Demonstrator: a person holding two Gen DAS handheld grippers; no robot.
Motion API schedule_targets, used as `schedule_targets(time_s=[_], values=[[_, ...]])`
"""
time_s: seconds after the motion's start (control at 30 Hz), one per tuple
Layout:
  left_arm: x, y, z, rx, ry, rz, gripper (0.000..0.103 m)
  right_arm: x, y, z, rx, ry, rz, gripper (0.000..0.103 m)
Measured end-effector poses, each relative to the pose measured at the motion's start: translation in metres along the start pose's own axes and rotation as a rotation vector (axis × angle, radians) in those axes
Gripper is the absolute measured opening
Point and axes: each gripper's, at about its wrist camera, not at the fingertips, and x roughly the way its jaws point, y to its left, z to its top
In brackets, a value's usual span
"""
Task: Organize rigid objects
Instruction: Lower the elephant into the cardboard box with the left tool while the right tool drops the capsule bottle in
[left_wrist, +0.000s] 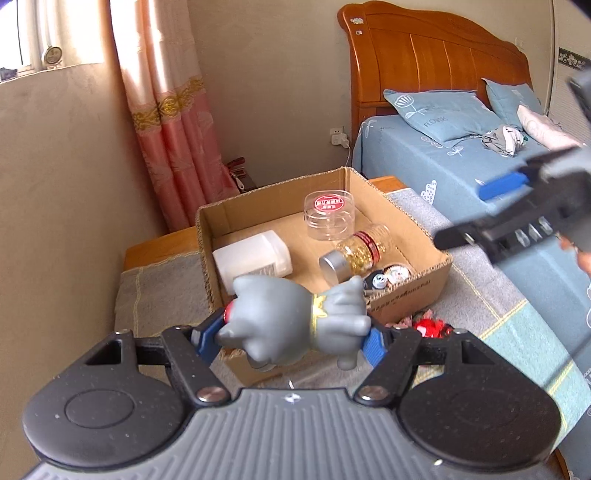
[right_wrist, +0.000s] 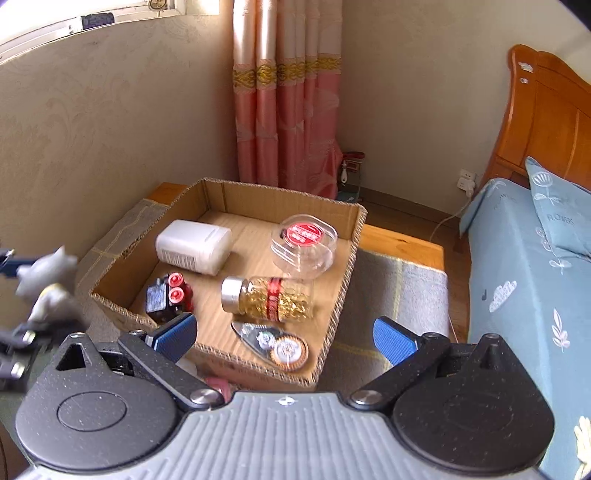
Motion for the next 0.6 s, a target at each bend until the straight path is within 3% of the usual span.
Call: schedule_targets(time_s=[0.33,0.4,0.43,0.6], values=[[0.046,-0.02,0.028,0.01,0.014,-0.02,0.074,-0.013,-0.006,-0.074,0.105,0.017,-0.109,0.103],[0.049,-0.024,0.031,0.011,-0.009,-0.021,0.084,-0.013,-0.006,-0.083,0.123,0.019,-0.1,0.103],[0.05,-0.025,0.031,0.009,-0.01,-0.01,0.097,-0.014,-0.006,-0.086,0.125,0.019,-0.098,0.103],[0.043,-0.023,0.024,-0.007,-0.027,-0.015,0.099,-0.013,0.0,-0.099,0.123,0.004,-0.08,0.103]])
